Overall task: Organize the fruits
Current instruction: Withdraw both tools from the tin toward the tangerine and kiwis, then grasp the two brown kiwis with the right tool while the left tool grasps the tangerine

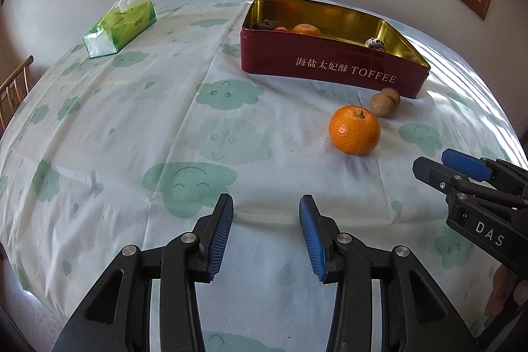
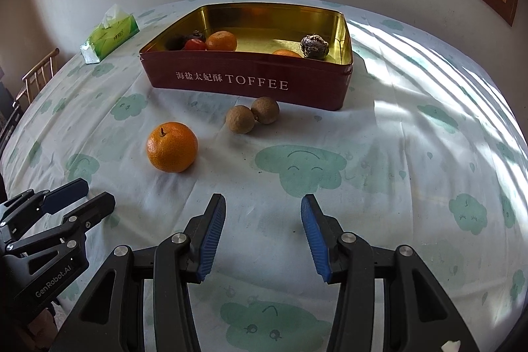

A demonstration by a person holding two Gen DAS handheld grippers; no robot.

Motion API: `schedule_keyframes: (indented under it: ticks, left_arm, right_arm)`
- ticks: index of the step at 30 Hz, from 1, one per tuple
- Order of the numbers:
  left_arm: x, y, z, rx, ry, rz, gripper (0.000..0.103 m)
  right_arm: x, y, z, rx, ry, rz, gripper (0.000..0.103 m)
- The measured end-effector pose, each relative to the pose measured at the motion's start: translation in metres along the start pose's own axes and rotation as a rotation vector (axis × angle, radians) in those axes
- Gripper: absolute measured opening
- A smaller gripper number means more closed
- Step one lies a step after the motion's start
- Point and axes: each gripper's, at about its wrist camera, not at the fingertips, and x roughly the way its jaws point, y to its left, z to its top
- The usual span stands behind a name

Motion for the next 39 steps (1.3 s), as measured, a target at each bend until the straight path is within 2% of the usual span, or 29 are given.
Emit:
schedule_keyframes:
  ticks: [10, 31, 35, 39]
  left_arm:
    - [0.007, 0.012, 0.008, 0.006, -0.029, 0.030, 0.043]
    - [0.012, 0.024, 0.015, 0.007, -0.048, 0.038, 0.045]
    - [0.012, 0.024, 0.016, 0.006, -0.047, 0.040, 0.045]
    - [0.012, 0.023, 0.016, 0.007, -0.045, 0.038, 0.045]
  right_arm:
    - [0.020, 0.002, 0.013, -0.034, -0.008, -0.002, 0.046]
    - [0.052, 0.009, 0.053, -0.086, -0.055, 0.003, 0.050]
    - [0.052, 0.010, 0.053, -0.090, -0.060, 0.007, 0.043]
    - [0.050, 0.007, 0.051, -0.078, -0.058, 0.005, 0.042]
